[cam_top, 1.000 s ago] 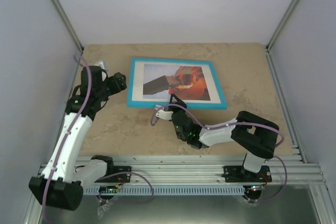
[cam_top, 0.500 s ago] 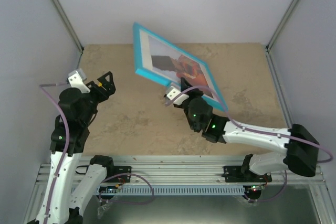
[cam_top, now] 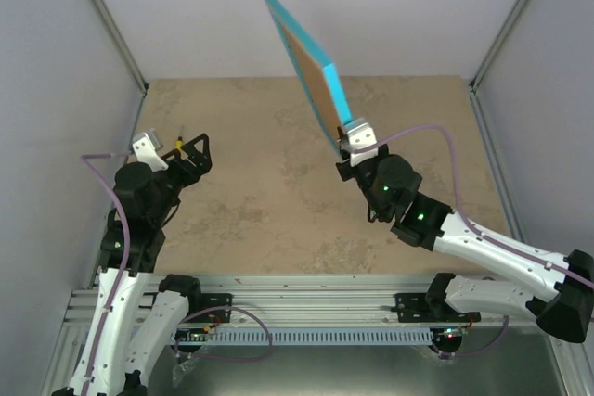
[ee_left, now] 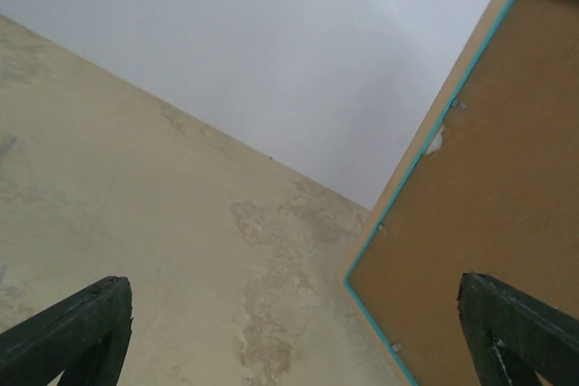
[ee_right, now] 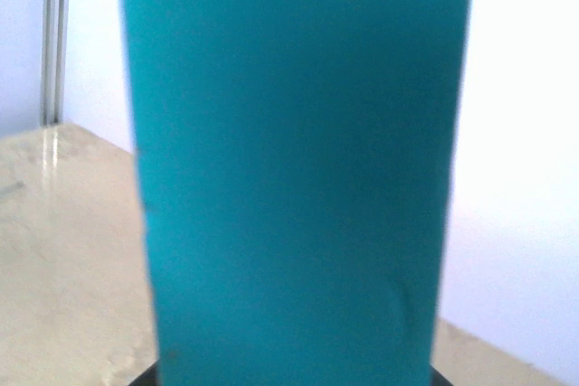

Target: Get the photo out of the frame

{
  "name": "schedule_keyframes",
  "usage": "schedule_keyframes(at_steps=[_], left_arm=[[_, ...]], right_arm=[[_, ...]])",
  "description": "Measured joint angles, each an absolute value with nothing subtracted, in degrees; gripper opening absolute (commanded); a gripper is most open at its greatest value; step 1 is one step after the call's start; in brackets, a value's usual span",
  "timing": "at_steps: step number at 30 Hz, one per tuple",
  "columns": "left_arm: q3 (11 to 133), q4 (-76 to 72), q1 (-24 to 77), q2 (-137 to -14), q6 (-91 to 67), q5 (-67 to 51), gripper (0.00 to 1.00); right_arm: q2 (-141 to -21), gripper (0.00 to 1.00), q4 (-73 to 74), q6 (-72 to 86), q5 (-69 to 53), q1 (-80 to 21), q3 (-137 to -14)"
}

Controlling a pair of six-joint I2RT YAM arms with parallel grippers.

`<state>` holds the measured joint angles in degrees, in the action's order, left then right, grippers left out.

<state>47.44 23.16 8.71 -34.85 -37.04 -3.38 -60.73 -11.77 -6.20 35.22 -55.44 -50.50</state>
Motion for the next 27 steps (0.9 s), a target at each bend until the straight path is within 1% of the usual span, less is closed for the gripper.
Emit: schedule_keyframes(at_steps=[6, 12, 19, 27], left_arm=[[45.9, 21.0, 8.7, -36.6, -39.2, -6.3, 1.0], [42.5, 18.6, 8.7, -39.3, -42.7, -10.5, 1.0], [37.5, 15.7, 8.7, -41.6, -47.6, -15.0, 1.0], [30.2, 9.2, 8.7, -43.2, -55.5, -20.1, 1.0]], right_arm=[[-56.4, 0.01, -10.4, 15.2, 29.4, -46.9, -47.5], [-55.8, 0.0, -10.8, 35.2, 24.1, -39.4, -41.5], [-57.1, 0.0, -15.9, 54.7, 19.0, -35.4, -32.8], [-62.6, 0.0, -21.2, 72.2, 15.6, -32.7, -27.5]])
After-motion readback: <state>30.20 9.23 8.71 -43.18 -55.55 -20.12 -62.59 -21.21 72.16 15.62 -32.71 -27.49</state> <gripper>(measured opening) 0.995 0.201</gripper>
